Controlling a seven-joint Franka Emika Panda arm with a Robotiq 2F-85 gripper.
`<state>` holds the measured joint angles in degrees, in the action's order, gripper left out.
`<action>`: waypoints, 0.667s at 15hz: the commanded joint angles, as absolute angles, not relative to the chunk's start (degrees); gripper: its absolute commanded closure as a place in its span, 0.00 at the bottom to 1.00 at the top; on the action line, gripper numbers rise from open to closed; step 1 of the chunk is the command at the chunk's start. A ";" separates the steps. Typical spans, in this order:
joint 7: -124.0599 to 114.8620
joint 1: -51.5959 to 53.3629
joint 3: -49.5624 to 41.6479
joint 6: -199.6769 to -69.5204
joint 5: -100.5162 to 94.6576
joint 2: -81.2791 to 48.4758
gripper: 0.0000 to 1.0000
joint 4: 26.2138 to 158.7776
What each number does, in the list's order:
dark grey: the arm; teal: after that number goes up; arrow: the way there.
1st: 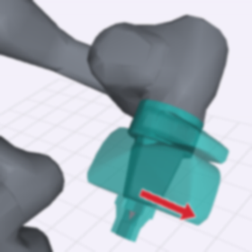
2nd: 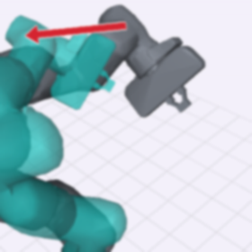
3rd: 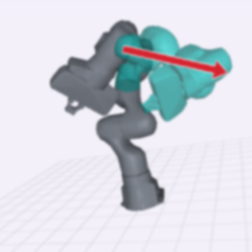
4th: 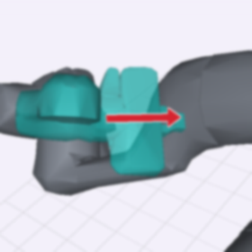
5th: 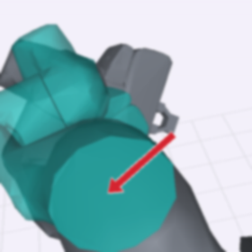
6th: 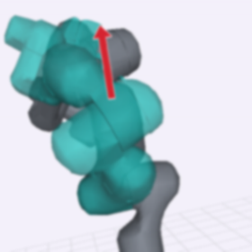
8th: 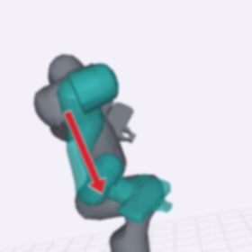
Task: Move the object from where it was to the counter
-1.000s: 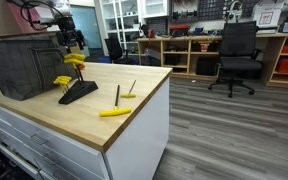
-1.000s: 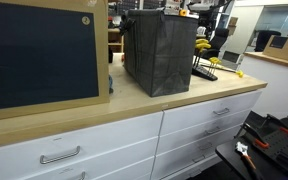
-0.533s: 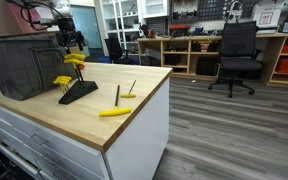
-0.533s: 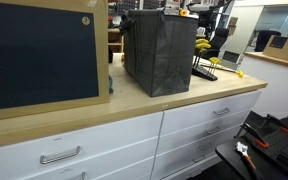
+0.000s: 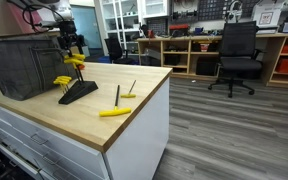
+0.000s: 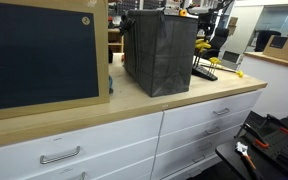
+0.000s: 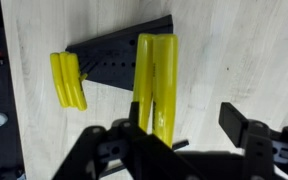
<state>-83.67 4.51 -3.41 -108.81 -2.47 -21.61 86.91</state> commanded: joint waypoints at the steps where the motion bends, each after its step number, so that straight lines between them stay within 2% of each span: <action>1: -84.46 4.41 -3.27 -107.56 -1.40 -21.77 0.51 86.28; 7: -84.07 4.84 -2.97 -106.88 -1.61 -20.36 0.94 87.19; 8: -83.92 5.08 -2.85 -106.83 -1.85 -19.32 0.98 87.89; 10: -83.03 5.47 -2.50 -107.27 -1.95 -17.17 0.94 89.53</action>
